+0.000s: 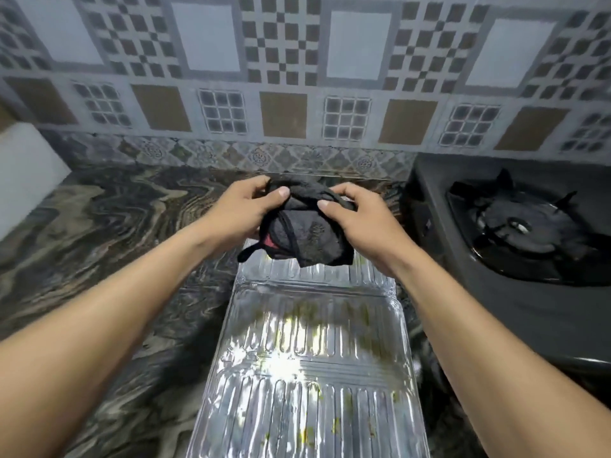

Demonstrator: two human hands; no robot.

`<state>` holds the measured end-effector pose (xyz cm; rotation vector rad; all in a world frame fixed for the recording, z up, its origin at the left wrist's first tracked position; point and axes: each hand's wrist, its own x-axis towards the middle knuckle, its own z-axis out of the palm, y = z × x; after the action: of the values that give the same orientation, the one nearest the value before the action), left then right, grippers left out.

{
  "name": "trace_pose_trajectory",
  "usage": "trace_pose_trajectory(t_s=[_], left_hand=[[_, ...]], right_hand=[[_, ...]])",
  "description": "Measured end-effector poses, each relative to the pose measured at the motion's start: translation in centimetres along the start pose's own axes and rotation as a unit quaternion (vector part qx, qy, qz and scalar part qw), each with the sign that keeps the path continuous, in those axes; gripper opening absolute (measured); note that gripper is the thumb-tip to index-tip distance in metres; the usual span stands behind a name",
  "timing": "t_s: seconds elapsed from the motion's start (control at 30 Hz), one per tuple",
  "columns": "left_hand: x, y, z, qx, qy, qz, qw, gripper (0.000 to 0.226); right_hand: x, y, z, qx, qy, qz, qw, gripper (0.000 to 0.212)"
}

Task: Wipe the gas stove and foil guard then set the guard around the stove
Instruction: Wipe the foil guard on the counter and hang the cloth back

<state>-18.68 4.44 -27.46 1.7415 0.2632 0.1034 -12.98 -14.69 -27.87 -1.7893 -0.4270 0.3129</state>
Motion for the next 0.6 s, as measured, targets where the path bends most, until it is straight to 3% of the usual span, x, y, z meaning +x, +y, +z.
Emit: trace_pose_trajectory(t_s=[0.2,0.33,0.43,0.6], left_hand=[[2.3,-3.4,-0.3,-0.007,0.061,-0.049,0.997,0.009],[4.5,-6.8,-0.1,0.016,0.068,-0.083,0.994,0.002],[6.8,-8.8,-0.2,0.069,0.069,-0.072,0.993,0.012],[11.1,-11.7,-0.6,0.19,0.042,-0.058,0.979,0.009]], right_hand=[[3.4,2.7,2.2,-0.001,-0.029,0.047,0.998,0.022],[5.0,5.7,3.6,-0.027,0.006,0.058,0.998,0.013],[6.8,7.7,4.4,-0.061,0.027,0.064,0.996,0.01],[10.1,10.4,5.7,-0.108,0.085,0.111,0.984,0.01]])
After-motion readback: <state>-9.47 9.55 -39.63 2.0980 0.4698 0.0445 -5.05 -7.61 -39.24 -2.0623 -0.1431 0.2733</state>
